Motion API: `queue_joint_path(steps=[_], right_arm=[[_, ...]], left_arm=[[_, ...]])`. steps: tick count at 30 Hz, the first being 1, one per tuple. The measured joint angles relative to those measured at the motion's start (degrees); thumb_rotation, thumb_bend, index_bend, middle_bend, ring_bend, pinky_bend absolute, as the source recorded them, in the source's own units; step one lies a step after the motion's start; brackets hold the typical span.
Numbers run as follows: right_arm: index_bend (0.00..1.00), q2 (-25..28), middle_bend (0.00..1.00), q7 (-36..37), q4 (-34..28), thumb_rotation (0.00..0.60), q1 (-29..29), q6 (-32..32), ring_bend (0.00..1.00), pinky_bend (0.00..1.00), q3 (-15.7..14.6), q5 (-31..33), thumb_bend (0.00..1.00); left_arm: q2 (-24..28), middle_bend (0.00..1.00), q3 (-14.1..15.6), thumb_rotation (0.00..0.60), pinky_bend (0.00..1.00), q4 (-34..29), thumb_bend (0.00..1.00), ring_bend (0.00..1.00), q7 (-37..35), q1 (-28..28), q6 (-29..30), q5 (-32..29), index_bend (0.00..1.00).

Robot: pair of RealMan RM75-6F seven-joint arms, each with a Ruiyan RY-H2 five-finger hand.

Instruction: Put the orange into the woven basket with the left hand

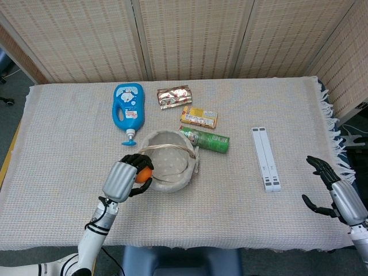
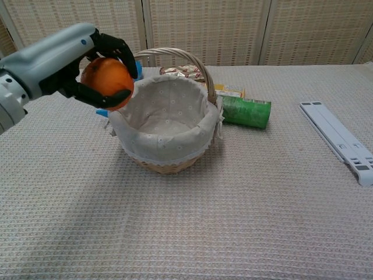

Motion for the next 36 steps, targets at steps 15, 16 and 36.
queue_joint_path(steps=[15, 16, 36], right_arm=[[0.02, 0.1, 0.02, 0.1, -0.1, 0.600, 0.5, -0.8, 0.00, 0.24, -0.1, 0.4, 0.26], [0.02, 0.1, 0.02, 0.1, -0.1, 0.600, 0.5, -0.7, 0.00, 0.24, -0.1, 0.4, 0.26], [0.02, 0.0, 0.02, -0.6, -0.4, 0.600, 0.8, -1.6, 0.00, 0.25, -0.1, 0.9, 0.26]], left_arm=[[-9.4, 0.34, -3.0, 0.600, 0.78, 14.8, 0.42, 0.44, 1.3, -5.2, -0.9, -3.6, 0.29], [-9.3, 0.29, -2.9, 0.600, 0.73, 14.6, 0.42, 0.41, 1.2, -5.3, -1.1, -3.7, 0.24], [-1.4, 0.06, -1.3, 0.600, 0.25, 4.1, 0.34, 0.13, -0.6, -5.2, -6.8, -10.8, 0.00]])
